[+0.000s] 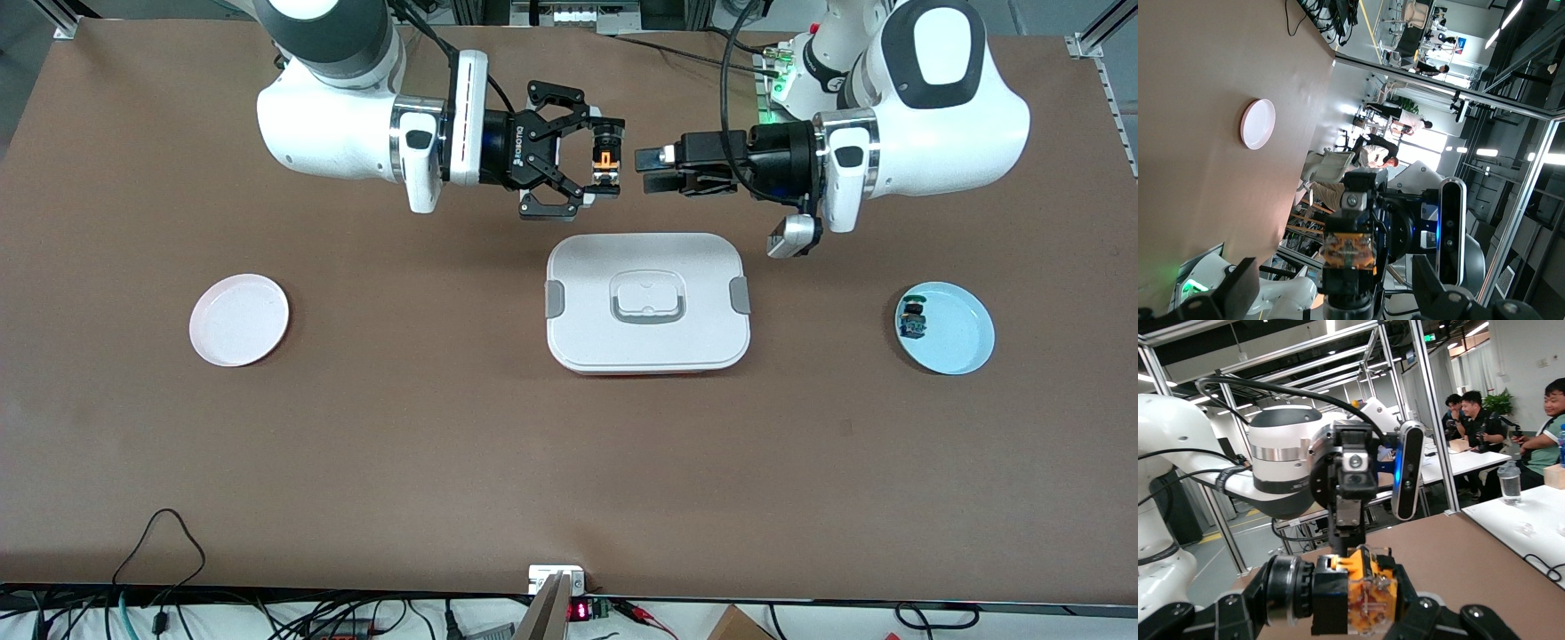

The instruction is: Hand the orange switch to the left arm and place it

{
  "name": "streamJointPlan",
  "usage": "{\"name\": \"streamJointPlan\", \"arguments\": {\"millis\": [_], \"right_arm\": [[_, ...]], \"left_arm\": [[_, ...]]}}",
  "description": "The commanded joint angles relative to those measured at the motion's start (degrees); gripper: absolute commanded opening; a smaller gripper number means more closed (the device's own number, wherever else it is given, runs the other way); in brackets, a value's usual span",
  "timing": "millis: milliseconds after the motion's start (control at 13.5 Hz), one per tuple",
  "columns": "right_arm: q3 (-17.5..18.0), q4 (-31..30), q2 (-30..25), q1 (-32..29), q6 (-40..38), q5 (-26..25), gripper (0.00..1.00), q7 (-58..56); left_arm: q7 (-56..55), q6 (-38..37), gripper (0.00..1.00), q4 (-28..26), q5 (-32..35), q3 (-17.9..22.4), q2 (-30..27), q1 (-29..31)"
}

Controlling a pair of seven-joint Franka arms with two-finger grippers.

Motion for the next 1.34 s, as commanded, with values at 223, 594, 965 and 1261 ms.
{"name": "streamJointPlan", "arguments": {"millis": [223, 594, 965, 1261], "right_arm": [[-0.1, -0.3, 0.4, 2.1, 2.7, 4.4, 0.0, -3.2], [-0.1, 0.0, 0.4, 2.1, 2.7, 4.5, 0.0, -3.1], [-0.1, 0.0, 0.3, 2.1, 2.7, 4.7, 0.0, -3.1], [-0.1, -0.3, -0.1, 2.2, 2.7, 4.7, 0.96, -3.2]], "left_arm": [[1.0, 0.7, 0.99, -1.0, -1.7, -1.3, -0.8, 0.5], [1.8, 0.3, 0.58, -1.2, -1.7, -1.3, -0.6, 0.5], [2.6, 0.0, 0.0, -1.2, -1.5, -1.2, -0.6, 0.6], [2.8, 0.0, 0.0, -1.1, -1.2, -1.3, -0.6, 1.0]]}}
